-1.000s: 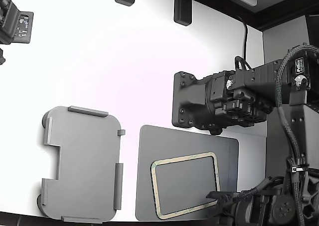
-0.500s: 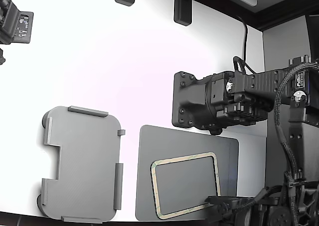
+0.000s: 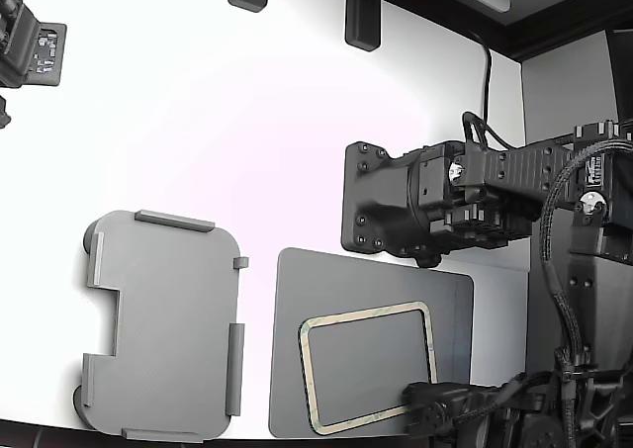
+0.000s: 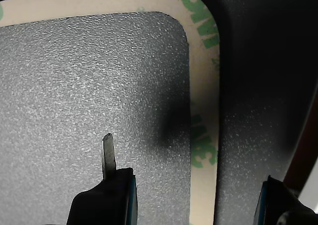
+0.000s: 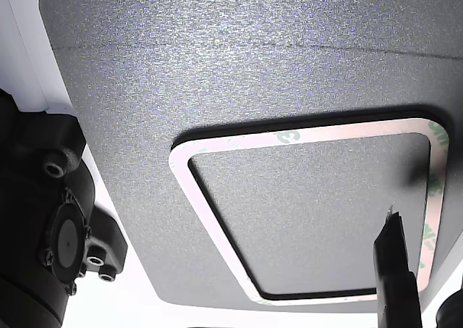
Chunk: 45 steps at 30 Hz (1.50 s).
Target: Grab top frame and put it into gray box.
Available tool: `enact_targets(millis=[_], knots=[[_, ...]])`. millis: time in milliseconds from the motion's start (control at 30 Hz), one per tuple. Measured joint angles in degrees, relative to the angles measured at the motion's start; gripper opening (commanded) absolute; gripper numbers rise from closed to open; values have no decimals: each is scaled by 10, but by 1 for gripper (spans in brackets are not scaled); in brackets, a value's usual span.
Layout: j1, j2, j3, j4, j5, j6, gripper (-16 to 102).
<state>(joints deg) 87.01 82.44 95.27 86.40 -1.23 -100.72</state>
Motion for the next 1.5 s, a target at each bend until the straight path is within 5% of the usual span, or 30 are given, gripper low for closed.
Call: enact_targets(millis=[300,667,1100,1500], knots=[[0,-5,-4,9,0,-7,78],[3,-4,-12,-1,-2,-25,85],[6,5,29,-31,-3,-10,72],[6,31,74,-70,-5,15,73]])
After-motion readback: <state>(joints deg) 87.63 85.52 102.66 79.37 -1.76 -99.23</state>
